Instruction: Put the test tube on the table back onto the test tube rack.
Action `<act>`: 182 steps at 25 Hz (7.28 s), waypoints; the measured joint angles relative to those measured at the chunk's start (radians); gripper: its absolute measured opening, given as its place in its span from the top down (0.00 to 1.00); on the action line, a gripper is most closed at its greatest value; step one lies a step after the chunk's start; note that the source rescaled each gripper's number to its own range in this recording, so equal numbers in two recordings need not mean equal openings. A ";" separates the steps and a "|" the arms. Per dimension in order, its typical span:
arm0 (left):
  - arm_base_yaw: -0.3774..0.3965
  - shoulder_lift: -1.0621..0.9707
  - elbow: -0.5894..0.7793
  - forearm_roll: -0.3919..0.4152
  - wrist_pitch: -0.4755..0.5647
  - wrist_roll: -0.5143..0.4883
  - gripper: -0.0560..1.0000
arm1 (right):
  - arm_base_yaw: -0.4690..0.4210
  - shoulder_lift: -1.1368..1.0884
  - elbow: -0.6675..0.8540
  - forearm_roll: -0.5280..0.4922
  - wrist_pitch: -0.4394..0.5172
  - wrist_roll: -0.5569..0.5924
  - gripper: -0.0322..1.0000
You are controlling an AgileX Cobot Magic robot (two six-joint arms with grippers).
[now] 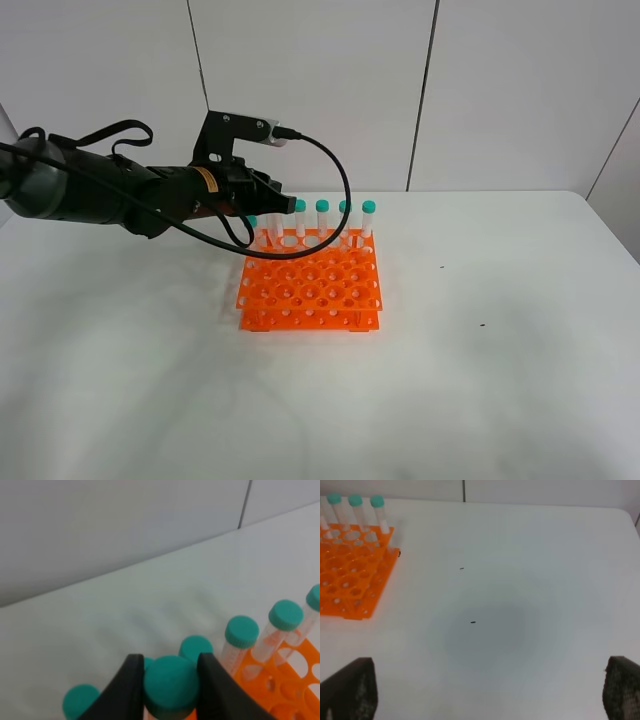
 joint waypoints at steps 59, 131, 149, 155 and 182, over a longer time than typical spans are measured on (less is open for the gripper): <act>0.000 0.124 0.021 0.000 -0.094 -0.006 0.95 | 0.000 0.000 0.000 0.001 -0.001 0.000 0.00; 0.474 -0.030 -0.505 -0.256 1.497 0.225 0.00 | 0.000 0.000 0.000 0.002 -0.001 0.000 0.00; 0.462 -0.954 0.286 -0.236 1.498 0.222 0.00 | 0.000 0.000 0.000 0.002 -0.001 0.000 0.00; 0.462 -1.364 0.442 -0.236 1.482 0.210 0.00 | 0.000 0.000 0.000 0.002 -0.001 0.000 0.00; 0.462 -1.870 0.570 -0.256 1.418 0.183 0.00 | 0.000 0.000 0.000 0.002 -0.001 0.000 0.00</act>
